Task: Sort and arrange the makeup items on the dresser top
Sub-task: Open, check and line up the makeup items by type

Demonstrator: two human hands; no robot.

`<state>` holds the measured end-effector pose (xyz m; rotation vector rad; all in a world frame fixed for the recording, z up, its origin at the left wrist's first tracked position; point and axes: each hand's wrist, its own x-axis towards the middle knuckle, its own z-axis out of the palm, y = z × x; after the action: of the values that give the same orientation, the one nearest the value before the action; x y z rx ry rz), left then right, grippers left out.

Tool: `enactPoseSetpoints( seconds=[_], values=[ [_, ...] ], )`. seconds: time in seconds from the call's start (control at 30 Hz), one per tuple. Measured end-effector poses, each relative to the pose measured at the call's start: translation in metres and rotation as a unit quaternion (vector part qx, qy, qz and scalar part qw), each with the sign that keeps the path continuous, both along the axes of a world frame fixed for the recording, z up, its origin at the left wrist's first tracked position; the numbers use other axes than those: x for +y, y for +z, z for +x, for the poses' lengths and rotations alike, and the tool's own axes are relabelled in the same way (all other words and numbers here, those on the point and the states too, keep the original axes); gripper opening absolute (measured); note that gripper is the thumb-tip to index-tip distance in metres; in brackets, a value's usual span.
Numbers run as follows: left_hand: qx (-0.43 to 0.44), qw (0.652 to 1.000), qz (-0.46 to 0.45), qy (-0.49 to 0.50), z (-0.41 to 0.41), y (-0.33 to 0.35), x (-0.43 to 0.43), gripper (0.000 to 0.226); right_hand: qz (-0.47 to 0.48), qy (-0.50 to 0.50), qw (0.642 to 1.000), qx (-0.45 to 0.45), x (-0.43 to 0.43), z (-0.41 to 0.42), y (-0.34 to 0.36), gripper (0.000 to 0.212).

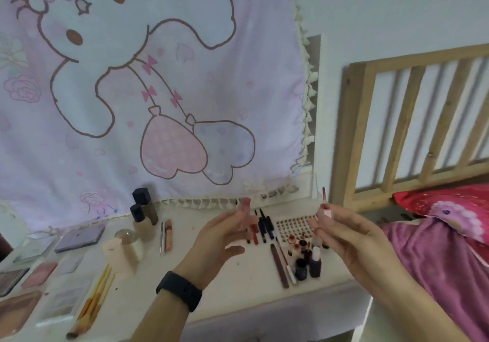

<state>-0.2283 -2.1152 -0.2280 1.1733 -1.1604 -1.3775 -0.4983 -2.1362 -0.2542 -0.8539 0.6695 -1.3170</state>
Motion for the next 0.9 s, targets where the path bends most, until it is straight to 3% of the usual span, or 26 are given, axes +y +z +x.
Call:
enactPoseSetpoints(
  seconds=[0.17, 0.3, 0.43, 0.67, 0.8, 0.9],
  values=[
    [-0.072, 0.996, -0.053, 0.0, -0.04, 0.003, -0.016, 0.043, -0.007, -0.095, 0.991, 0.09, -0.005, -0.06, -0.027, 0.038],
    [-0.152, 0.986, -0.063, -0.016, -0.076, 0.004, -0.03, 0.027, 0.0, -0.111, 0.965, 0.236, -0.009, -0.087, -0.055, 0.035],
    [-0.253, 0.964, -0.079, -0.029, -0.107, -0.001, -0.045, 0.023, -0.007, -0.115, 0.95, 0.291, -0.016, -0.092, -0.078, 0.028],
    [-0.432, 0.895, -0.096, -0.052, -0.137, -0.008, -0.061, 0.024, -0.076, -0.13, 0.917, 0.371, -0.03, -0.079, -0.087, 0.015],
    [-0.491, 0.863, -0.095, -0.076, -0.149, -0.007, -0.065, 0.026, -0.102, -0.133, 0.895, 0.414, -0.035, -0.078, -0.087, 0.012],
    [-0.578, 0.808, -0.082, -0.074, -0.153, -0.008, -0.071, 0.031, -0.079, -0.119, 0.893, 0.426, -0.036, -0.077, -0.088, 0.012]
  ],
)
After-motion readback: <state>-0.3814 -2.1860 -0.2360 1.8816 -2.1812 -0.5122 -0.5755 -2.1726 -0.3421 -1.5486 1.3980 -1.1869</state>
